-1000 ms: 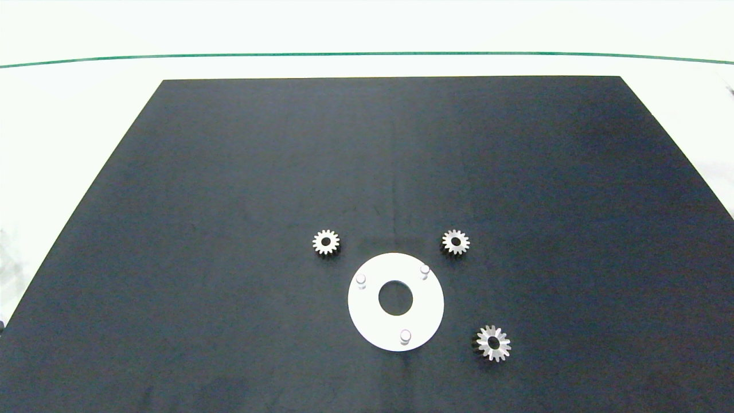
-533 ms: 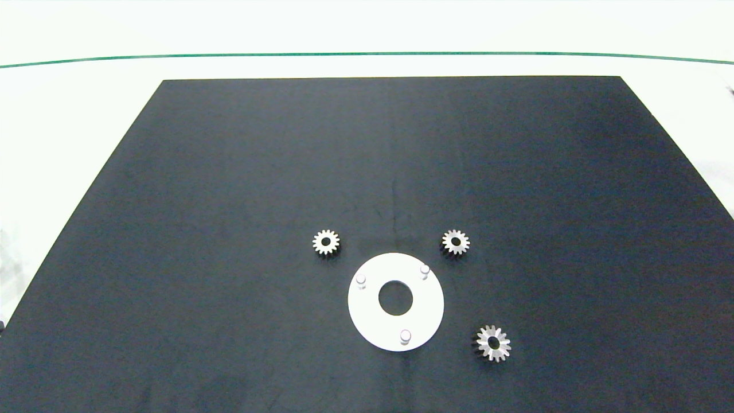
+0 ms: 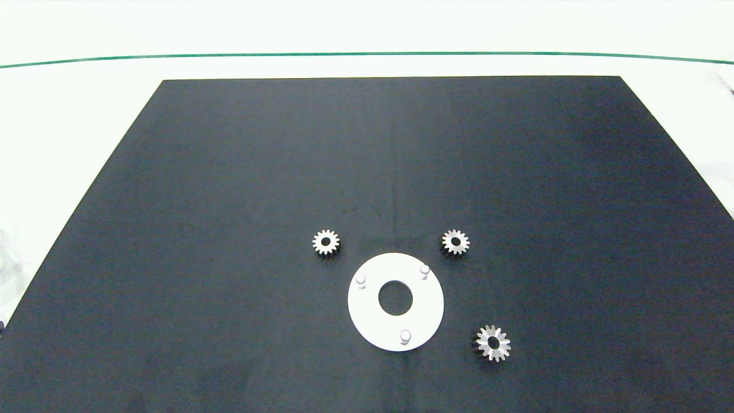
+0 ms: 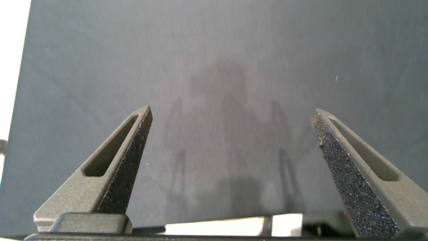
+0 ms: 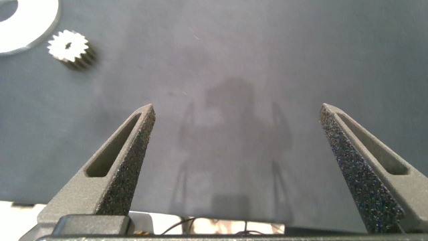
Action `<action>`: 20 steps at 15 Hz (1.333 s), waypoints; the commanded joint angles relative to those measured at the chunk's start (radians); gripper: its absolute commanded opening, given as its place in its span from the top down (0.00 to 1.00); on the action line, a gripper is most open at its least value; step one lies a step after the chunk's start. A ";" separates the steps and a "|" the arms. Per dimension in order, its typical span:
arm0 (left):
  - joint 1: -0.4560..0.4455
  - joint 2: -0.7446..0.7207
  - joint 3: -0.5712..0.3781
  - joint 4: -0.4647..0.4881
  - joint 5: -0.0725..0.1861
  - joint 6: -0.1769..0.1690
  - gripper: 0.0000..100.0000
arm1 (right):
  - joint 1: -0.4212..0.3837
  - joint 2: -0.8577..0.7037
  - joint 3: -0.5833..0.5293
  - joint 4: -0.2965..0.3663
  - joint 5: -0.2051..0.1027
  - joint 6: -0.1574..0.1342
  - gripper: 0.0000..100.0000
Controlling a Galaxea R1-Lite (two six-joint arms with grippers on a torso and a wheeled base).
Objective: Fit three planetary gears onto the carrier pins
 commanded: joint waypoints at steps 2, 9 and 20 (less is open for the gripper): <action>0.015 0.038 0.000 0.000 0.000 0.001 0.00 | 0.036 0.271 -0.177 0.008 0.034 -0.004 0.00; -0.004 0.071 -0.391 0.257 -0.006 0.031 0.00 | 0.051 0.398 -0.254 -0.015 0.049 -0.006 0.00; -0.019 0.795 -0.988 0.603 0.031 0.166 0.00 | 0.336 0.690 -0.455 -0.011 0.059 -0.053 0.00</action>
